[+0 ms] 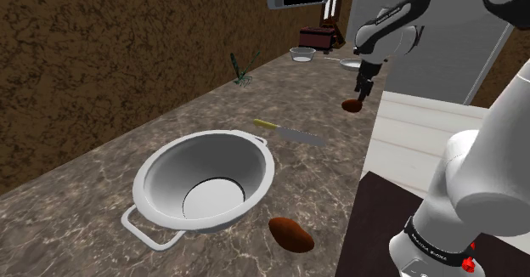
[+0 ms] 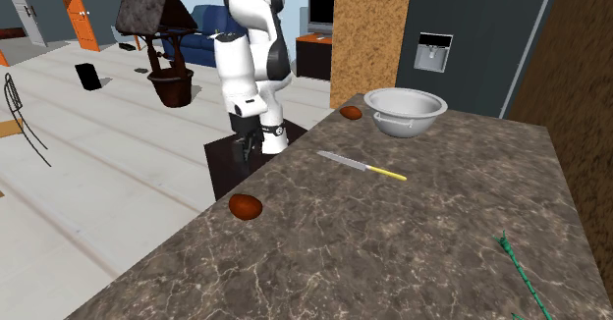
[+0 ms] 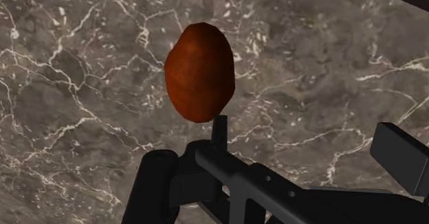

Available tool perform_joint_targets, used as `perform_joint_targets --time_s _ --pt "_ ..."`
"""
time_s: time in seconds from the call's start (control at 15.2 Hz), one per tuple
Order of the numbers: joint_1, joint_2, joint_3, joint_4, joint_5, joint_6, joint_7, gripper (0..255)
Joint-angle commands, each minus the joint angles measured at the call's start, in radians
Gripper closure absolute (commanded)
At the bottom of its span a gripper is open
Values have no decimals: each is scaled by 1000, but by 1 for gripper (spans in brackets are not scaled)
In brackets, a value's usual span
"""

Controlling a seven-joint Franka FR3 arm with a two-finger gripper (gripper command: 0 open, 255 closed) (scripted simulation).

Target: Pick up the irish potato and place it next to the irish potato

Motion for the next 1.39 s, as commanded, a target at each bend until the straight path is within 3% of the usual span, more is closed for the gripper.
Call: perform_joint_targets --time_s 0.0,0.13,0.26,0.79,1.32 --pt "18 153 -52 63 180 11 -182 0" --pt "-47 296 -21 139 339 -10 -338 0" --pt "-138 408 41 221 444 -35 -448 0" --pt "-202 499 114 223 537 23 -512 0" --pt "-202 498 114 223 537 23 -512 0"
